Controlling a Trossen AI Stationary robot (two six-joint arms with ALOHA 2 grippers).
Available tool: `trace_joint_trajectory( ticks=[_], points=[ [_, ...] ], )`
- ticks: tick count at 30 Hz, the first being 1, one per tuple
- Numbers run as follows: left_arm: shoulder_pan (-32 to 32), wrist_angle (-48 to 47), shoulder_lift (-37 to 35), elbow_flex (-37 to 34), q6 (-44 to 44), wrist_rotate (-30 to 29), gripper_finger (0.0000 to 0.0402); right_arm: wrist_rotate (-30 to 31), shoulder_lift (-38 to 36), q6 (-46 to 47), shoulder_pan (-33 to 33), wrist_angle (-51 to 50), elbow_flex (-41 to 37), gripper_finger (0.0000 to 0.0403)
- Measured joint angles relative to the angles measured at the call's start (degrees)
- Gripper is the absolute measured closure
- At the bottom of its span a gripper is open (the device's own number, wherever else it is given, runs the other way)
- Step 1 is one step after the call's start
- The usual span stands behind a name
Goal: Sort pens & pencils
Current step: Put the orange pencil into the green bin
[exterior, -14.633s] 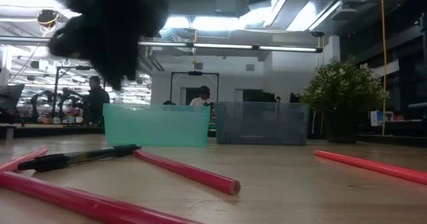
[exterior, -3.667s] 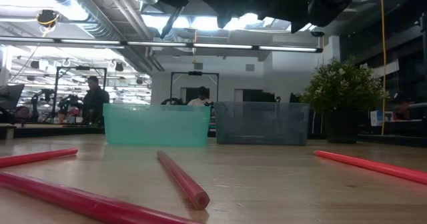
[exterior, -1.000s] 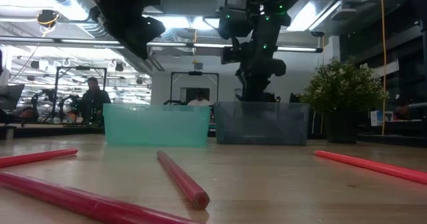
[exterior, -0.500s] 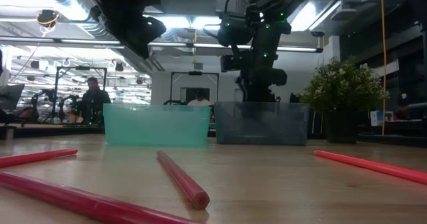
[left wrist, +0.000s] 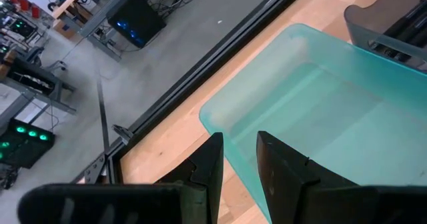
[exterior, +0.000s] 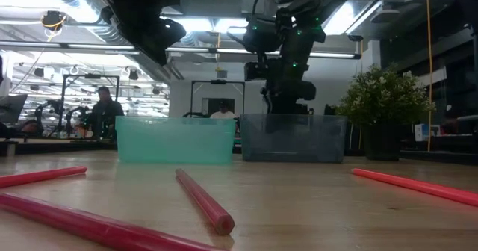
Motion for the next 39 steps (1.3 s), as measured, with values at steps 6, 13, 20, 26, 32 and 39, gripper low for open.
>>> trace_joint_trajectory(
  ticks=[6, 13, 20, 26, 32, 39],
  points=[
    [0.0, -0.1, 0.0, 0.0, 0.0, -0.43, 0.0317, 0.02, 0.0, 0.65, 0.18, -1.62, 2.28, 0.0347],
    [0.0, -0.84, 0.0, 0.0, -0.04, -0.57, 0.0317, 0.2, 0.0, 3.46, 2.16, -16.54, 14.48, 0.0346],
    [-0.02, -1.08, 0.0, -1.85, -0.74, 0.86, 0.0317, -0.86, -0.65, 13.76, 8.31, -35.83, 24.91, 0.0346],
    [-0.27, -5.01, 0.0, -3.08, -5.27, 3.73, 0.0317, -7.27, -2.12, 23.31, 18.86, -35.25, 23.05, 0.0345],
    [-3.33, -6.39, 0.0, -3.08, -6.47, 3.9, 0.0317, 1.96, -2.03, 31.15, 29.91, -29.62, 14.04, 0.0345],
    [-6.34, -8.17, -3.69, -3.08, -6.47, 3.3, 0.0317, 11.11, -1.99, 48.29, 35.81, -29.61, 2.52, 0.0345]
  ],
)
